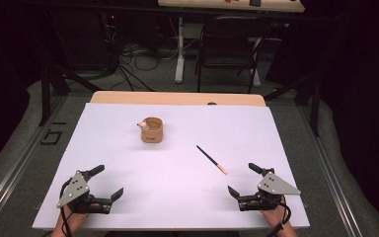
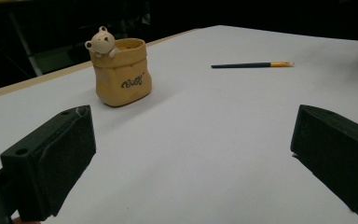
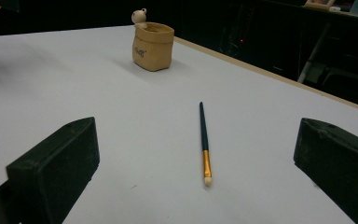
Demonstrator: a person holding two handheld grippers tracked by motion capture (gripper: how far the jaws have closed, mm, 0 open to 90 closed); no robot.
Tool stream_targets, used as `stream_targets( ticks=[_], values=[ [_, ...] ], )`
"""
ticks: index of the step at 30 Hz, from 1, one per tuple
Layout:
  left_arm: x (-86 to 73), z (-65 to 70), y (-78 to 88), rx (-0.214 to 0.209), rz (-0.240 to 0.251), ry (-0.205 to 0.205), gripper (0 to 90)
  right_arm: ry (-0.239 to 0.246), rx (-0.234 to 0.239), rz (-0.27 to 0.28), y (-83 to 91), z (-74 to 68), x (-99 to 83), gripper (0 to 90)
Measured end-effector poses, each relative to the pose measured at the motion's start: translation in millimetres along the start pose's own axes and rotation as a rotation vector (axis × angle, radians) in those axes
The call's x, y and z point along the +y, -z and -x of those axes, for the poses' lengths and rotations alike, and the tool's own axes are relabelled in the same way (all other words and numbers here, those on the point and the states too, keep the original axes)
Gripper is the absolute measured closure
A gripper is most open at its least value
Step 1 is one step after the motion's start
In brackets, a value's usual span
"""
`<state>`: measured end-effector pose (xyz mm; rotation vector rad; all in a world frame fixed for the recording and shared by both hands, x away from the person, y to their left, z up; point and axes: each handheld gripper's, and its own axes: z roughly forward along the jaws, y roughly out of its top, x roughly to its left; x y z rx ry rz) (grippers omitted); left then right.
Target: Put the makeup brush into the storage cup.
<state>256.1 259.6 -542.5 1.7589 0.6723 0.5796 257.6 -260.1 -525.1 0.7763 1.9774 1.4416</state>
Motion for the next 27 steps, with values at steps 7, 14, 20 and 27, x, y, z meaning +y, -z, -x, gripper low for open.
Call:
stream_targets(
  ticks=[7,14,20,27],
  values=[
    [-0.3,-0.2,-0.3,-0.001,0.0,0.004,0.0,-0.003,0.004,-0.005,-1.5,0.0,-0.1,0.0],
    [-0.1,0.5,0.0,-0.004,0.001,0.001,0.0,-0.016,-0.001,-0.008,-7.8,-0.9,0.5,0.0],
    [-0.2,0.5,-0.4,-0.004,0.0,0.002,0.0,-0.019,-0.012,-0.033,-18.8,1.4,1.9,0.0],
    [-0.3,0.1,0.5,-0.003,-0.003,-0.002,0.0,-0.022,-0.042,-0.076,-32.0,4.6,4.0,0.0]
  ],
)
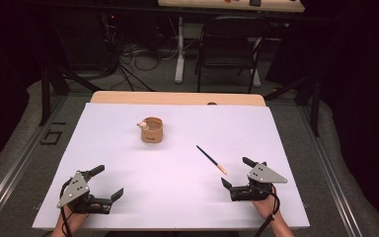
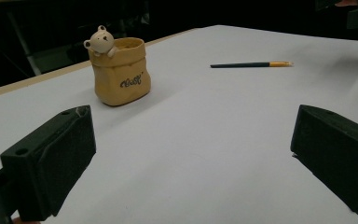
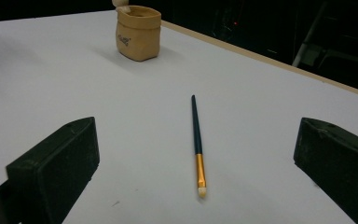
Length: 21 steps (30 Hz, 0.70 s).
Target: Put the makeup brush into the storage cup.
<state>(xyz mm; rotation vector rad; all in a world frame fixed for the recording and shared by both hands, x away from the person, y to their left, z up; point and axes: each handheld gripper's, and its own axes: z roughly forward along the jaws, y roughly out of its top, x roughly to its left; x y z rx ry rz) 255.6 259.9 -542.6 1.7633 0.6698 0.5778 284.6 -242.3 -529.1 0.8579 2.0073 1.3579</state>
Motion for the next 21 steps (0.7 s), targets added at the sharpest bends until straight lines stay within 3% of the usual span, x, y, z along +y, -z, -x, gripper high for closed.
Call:
stream_targets(
  ticks=[7,11,21],
  values=[
    [-0.1,0.8,-0.7,-0.005,0.0,0.0,0.0,0.0,-0.041,-0.079,-10.7,2.7,6.9,0.0],
    [-0.1,0.5,-0.3,-0.005,0.001,0.002,0.0,-0.01,-0.026,-0.126,-17.9,8.6,9.1,0.0],
    [-0.4,0.1,-0.8,-0.003,0.002,0.008,0.0,-0.032,-0.017,-0.185,-34.6,20.9,13.1,0.0]
  ],
)
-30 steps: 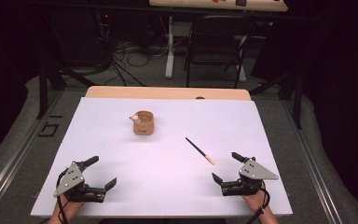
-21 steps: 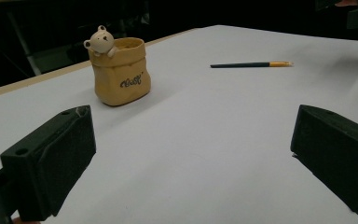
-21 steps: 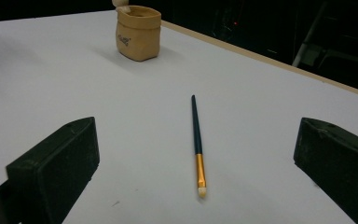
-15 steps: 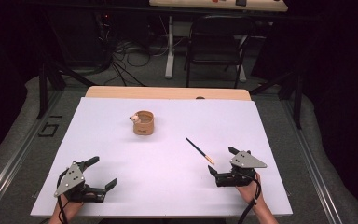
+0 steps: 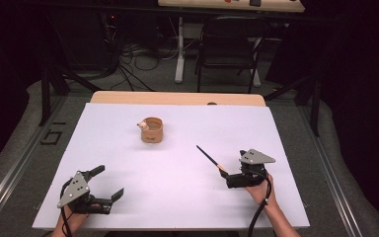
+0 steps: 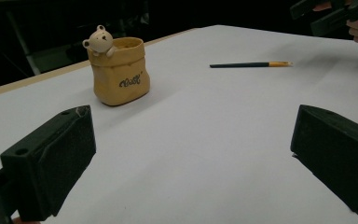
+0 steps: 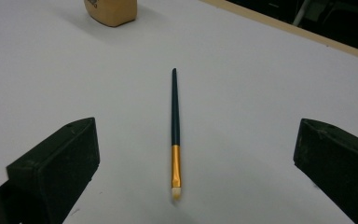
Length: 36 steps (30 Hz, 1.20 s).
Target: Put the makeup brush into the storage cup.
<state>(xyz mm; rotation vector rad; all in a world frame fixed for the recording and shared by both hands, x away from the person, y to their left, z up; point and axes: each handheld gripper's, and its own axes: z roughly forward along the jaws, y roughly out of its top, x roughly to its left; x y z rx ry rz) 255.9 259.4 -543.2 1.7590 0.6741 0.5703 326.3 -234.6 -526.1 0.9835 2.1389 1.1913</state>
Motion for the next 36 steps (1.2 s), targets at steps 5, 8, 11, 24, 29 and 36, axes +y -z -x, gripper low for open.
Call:
stream_targets(
  ticks=[5,8,11,24,29,36],
  values=[
    [0.0,-0.4,0.5,0.004,0.001,-0.001,0.0,-0.009,0.004,-0.041,-10.1,5.4,4.8,0.0],
    [0.0,-0.3,0.6,0.002,0.0,-0.001,0.0,-0.024,0.018,-0.05,-16.0,7.4,7.2,0.0],
    [0.0,-0.2,0.6,0.002,0.0,-0.001,0.0,-0.033,0.03,-0.087,-21.7,10.1,11.9,0.0],
    [0.2,0.1,0.9,0.002,0.002,-0.004,0.0,-0.022,0.055,-0.19,-35.3,11.6,27.8,0.0],
    [0.3,0.1,1.2,0.003,0.008,0.0,0.0,-0.014,0.063,-0.231,-39.2,12.1,33.7,0.0],
    [0.4,0.3,1.1,0.002,0.007,-0.002,0.0,0.021,0.072,-0.29,-44.3,10.4,45.2,0.0]
  ],
)
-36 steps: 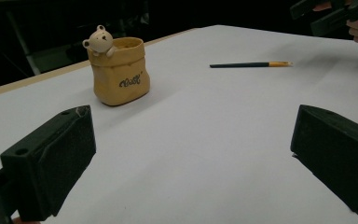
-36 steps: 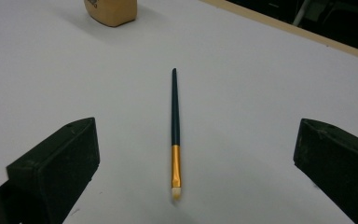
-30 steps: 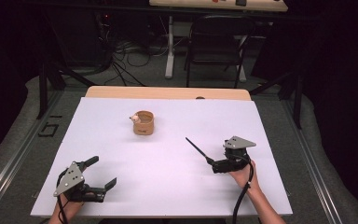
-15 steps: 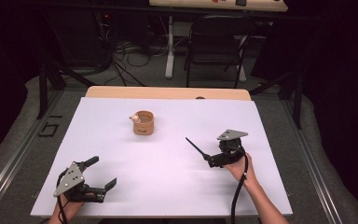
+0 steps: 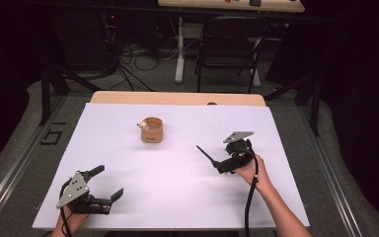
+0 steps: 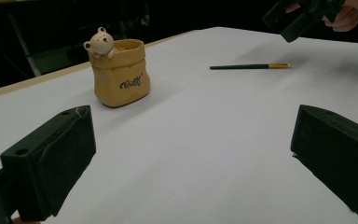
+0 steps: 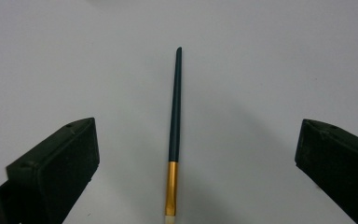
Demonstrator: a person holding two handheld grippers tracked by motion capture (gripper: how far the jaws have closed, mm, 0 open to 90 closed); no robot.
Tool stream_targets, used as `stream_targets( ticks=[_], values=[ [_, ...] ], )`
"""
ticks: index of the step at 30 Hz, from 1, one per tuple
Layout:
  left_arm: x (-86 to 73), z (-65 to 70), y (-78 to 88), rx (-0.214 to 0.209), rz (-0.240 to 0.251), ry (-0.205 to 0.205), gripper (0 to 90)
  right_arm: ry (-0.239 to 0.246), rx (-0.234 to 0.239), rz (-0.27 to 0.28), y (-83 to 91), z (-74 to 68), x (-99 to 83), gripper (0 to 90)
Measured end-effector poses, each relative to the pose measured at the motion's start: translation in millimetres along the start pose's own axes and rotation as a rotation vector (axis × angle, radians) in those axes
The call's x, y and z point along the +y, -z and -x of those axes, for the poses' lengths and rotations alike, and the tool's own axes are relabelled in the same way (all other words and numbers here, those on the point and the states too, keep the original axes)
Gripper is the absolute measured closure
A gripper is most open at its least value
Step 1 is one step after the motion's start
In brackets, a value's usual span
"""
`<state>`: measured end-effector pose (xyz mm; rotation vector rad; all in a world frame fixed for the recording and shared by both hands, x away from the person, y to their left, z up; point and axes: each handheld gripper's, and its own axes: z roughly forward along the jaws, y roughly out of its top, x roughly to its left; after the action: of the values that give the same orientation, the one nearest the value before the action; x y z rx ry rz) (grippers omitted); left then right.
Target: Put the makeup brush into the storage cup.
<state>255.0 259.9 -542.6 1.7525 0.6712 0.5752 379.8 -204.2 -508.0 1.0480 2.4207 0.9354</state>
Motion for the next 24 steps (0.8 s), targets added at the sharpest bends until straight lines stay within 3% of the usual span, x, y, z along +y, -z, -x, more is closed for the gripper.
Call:
stream_targets(
  ticks=[7,10,13,14,15,16,17,19,20,21,24],
  values=[
    [0.0,-0.2,0.4,0.003,0.004,0.004,0.0,0.033,0.009,-0.087,-5.8,-1.1,10.4,0.0],
    [0.0,0.1,0.4,0.005,0.003,0.004,0.0,0.032,0.009,-0.092,-6.9,-0.2,12.0,0.0],
    [0.0,0.0,0.3,0.003,0.001,0.001,0.0,0.022,0.003,-0.058,-11.7,0.6,12.6,0.0],
    [0.0,0.0,0.4,0.003,0.001,0.002,0.0,0.041,0.001,-0.149,-7.4,2.0,16.1,0.0],
    [0.0,0.0,0.5,0.004,0.002,0.004,0.0,0.027,0.0,-0.07,-13.4,1.3,13.4,0.0],
    [0.0,-0.1,0.5,0.005,0.002,0.003,0.0,0.053,0.0,-0.206,-6.8,2.8,18.3,0.0],
    [0.0,-0.2,0.5,0.002,0.002,0.004,0.0,0.043,-0.002,-0.151,-11.6,1.9,16.0,0.0],
    [0.0,-0.3,0.6,0.003,0.003,0.004,0.0,0.04,0.001,-0.135,-15.9,0.8,15.1,0.0],
    [0.0,-0.3,0.6,0.003,0.002,0.004,0.0,0.038,0.0,-0.143,-17.1,0.1,15.2,0.0],
    [0.1,-0.2,0.7,0.006,0.001,0.003,0.0,0.054,-0.008,-0.216,-16.3,-0.4,17.7,2.5],
    [0.1,-0.2,0.6,0.006,-0.002,0.002,0.0,0.051,-0.01,-0.196,-20.1,-1.3,16.5,3.9]
  ],
)
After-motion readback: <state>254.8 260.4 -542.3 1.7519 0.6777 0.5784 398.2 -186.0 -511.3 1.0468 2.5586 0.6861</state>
